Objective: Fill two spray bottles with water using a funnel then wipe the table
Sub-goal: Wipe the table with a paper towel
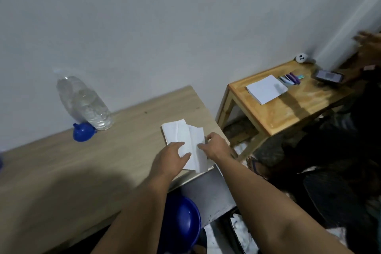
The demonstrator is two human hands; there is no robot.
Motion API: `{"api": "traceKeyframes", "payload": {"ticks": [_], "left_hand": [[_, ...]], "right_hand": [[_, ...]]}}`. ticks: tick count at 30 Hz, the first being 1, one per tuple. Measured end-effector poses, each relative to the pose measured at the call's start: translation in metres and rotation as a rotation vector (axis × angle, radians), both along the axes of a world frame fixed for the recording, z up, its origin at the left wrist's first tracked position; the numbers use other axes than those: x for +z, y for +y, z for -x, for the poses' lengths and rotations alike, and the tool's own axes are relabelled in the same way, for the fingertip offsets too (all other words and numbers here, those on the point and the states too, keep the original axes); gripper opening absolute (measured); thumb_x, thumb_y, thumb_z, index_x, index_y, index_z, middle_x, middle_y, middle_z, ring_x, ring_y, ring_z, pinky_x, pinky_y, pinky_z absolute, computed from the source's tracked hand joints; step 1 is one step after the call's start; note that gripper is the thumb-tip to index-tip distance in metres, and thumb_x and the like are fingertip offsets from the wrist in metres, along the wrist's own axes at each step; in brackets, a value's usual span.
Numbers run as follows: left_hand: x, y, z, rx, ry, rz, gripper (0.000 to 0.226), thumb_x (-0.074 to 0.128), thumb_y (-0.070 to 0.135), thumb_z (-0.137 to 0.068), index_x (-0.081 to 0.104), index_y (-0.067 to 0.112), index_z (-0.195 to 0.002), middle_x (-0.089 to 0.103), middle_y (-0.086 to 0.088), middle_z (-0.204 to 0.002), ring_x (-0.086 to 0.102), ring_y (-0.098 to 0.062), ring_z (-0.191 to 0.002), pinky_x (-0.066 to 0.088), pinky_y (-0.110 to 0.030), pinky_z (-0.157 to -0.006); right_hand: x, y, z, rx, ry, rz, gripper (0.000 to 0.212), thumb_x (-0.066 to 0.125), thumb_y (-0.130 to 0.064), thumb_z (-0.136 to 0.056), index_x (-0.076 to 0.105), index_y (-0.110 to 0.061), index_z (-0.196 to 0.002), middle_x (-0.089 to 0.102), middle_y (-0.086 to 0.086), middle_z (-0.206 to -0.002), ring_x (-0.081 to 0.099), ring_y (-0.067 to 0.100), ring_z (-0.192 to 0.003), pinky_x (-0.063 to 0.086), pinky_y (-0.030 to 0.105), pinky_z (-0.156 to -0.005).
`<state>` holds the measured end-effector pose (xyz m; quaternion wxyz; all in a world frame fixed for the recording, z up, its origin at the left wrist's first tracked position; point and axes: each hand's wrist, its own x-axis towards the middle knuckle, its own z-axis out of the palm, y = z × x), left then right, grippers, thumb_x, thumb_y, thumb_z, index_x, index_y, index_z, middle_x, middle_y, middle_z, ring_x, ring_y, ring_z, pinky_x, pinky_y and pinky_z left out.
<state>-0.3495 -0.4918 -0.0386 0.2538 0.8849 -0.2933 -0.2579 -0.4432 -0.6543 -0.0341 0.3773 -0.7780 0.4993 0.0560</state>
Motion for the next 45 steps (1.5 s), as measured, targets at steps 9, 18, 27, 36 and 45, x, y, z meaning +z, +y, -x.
{"api": "traceKeyframes", "payload": {"ticks": [9, 18, 27, 36, 45], "left_hand": [[-0.011, -0.015, -0.003, 0.11, -0.018, -0.037, 0.055, 0.058, 0.062, -0.081, 0.062, 0.036, -0.129, 0.062, 0.016, -0.125, 0.063, -0.012, -0.11, 0.053, -0.04, -0.096], [-0.009, -0.023, -0.011, 0.126, -0.001, -0.078, 0.054, 0.052, 0.068, -0.079, 0.061, 0.041, -0.126, 0.063, 0.021, -0.124, 0.065, -0.01, -0.108, 0.054, -0.038, -0.093], [0.042, -0.041, -0.019, 0.536, 0.581, 0.433, 0.039, 0.076, 0.045, -0.086, 0.064, 0.035, -0.121, 0.073, 0.005, -0.109, 0.074, -0.014, -0.093, 0.06, -0.035, -0.09], [0.087, -0.03, -0.042, 0.708, 0.717, 0.706, 0.029, 0.062, 0.013, -0.084, 0.066, 0.022, -0.112, 0.071, -0.012, -0.108, 0.07, -0.029, -0.093, 0.059, -0.047, -0.088], [0.123, -0.019, -0.04, 0.677, 0.843, 0.85, 0.019, 0.052, -0.003, -0.095, 0.06, 0.008, -0.108, 0.062, -0.012, -0.09, 0.059, -0.023, -0.077, 0.053, -0.034, -0.071]], "right_hand": [[-0.014, -0.004, -0.012, -0.039, -0.073, -0.069, 0.025, 0.079, -0.037, -0.086, 0.068, -0.02, -0.101, 0.073, -0.002, -0.099, 0.069, 0.021, -0.09, 0.055, 0.032, -0.076], [-0.002, -0.019, -0.002, -0.225, -0.339, -0.365, 0.02, 0.076, -0.013, -0.093, 0.075, 0.006, -0.098, 0.078, 0.017, -0.101, 0.076, 0.034, -0.089, 0.065, 0.049, -0.085], [0.053, -0.017, -0.013, -0.094, -0.503, -0.695, 0.024, 0.078, -0.022, -0.094, 0.075, -0.007, -0.111, 0.077, 0.004, -0.095, 0.068, 0.021, -0.087, 0.052, 0.035, -0.085], [0.082, -0.009, -0.028, -0.165, -0.545, -0.872, 0.032, 0.052, -0.041, -0.1, 0.068, -0.013, -0.105, 0.075, 0.005, -0.093, 0.072, 0.024, -0.086, 0.05, 0.036, -0.08], [0.082, 0.012, -0.033, -0.254, -0.638, -1.008, 0.014, 0.059, -0.033, -0.09, 0.057, -0.02, -0.088, 0.062, 0.006, -0.098, 0.061, 0.029, -0.095, 0.05, 0.048, -0.087]]}}
